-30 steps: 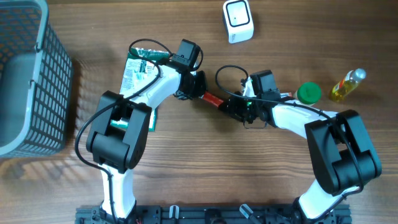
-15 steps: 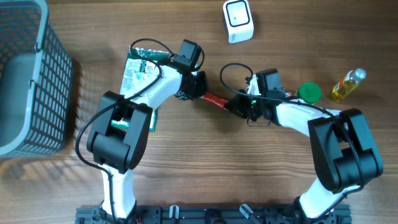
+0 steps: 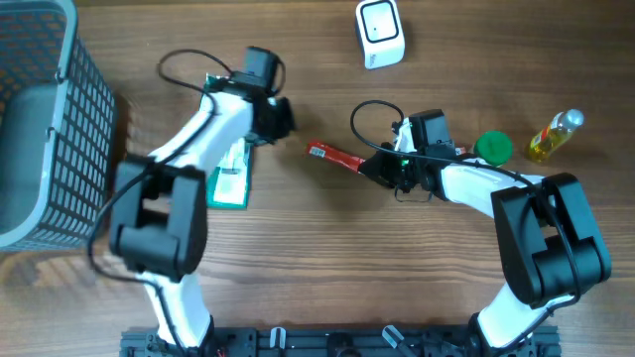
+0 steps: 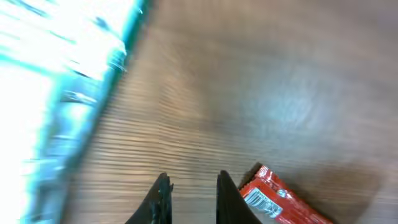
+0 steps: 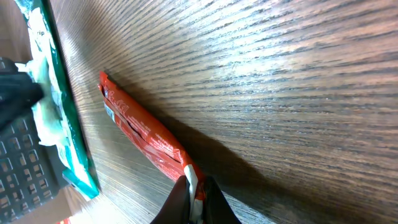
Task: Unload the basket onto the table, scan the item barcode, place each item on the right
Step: 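Hold the red tube with the right gripper and withdraw the left gripper, then carry the red tube to the scanner and hold it before the window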
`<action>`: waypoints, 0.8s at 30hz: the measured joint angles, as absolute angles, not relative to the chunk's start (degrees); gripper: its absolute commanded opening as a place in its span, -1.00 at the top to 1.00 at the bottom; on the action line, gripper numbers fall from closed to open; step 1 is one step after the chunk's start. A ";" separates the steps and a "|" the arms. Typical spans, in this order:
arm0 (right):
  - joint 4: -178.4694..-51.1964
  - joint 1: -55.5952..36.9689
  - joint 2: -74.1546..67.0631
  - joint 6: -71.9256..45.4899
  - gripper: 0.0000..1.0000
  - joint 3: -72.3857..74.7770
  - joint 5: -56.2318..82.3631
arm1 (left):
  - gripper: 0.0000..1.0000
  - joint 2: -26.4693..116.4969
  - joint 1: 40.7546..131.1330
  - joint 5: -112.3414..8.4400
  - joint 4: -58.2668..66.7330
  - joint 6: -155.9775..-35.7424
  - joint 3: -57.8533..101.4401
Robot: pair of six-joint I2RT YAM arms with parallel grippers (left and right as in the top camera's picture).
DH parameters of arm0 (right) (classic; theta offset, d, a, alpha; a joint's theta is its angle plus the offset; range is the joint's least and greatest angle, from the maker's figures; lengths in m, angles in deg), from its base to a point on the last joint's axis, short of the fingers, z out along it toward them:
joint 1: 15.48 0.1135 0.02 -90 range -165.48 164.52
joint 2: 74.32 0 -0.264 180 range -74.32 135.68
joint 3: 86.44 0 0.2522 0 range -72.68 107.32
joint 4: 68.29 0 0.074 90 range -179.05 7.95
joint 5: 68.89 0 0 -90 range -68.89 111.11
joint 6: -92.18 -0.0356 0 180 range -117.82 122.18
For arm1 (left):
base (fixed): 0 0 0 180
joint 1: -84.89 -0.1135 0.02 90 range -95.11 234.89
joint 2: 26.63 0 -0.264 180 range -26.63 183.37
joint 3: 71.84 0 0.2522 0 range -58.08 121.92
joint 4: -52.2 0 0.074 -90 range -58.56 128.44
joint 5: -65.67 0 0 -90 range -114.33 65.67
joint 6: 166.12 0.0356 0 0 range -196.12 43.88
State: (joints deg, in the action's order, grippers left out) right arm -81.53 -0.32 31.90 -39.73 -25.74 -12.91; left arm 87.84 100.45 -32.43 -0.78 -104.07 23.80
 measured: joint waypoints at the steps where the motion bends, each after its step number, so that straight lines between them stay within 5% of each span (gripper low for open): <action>1: -81.53 -0.32 31.98 -39.60 0.91 -25.74 -12.89 | 0.71 84.59 98.63 -31.45 -1.02 -102.38 23.80; 2: -81.53 -0.32 32.03 -39.58 0.91 -25.74 -12.89 | 0.64 82.05 97.47 -30.47 -1.15 -101.12 23.80; 3: -81.56 -0.32 32.09 -39.56 0.91 -25.74 -12.91 | 0.33 79.54 96.49 -28.63 -1.42 -99.89 23.80; 4: -81.56 -0.32 32.20 -39.58 0.92 -25.74 -12.89 | -0.51 75.58 94.94 -24.80 -1.66 -98.38 23.80; 5: -81.56 -0.32 32.24 -39.58 0.91 -25.74 -12.89 | -1.00 72.83 93.71 -22.25 -1.64 -97.20 23.94; 15: -81.51 -0.38 32.27 -37.98 0.91 -25.74 -13.13 | -1.00 71.01 91.46 -16.65 -3.84 -93.93 24.11; 24: -85.93 -7.07 24.16 -23.43 0.91 -26.20 -33.96 | -1.00 71.01 91.46 -16.65 -3.97 -93.75 24.11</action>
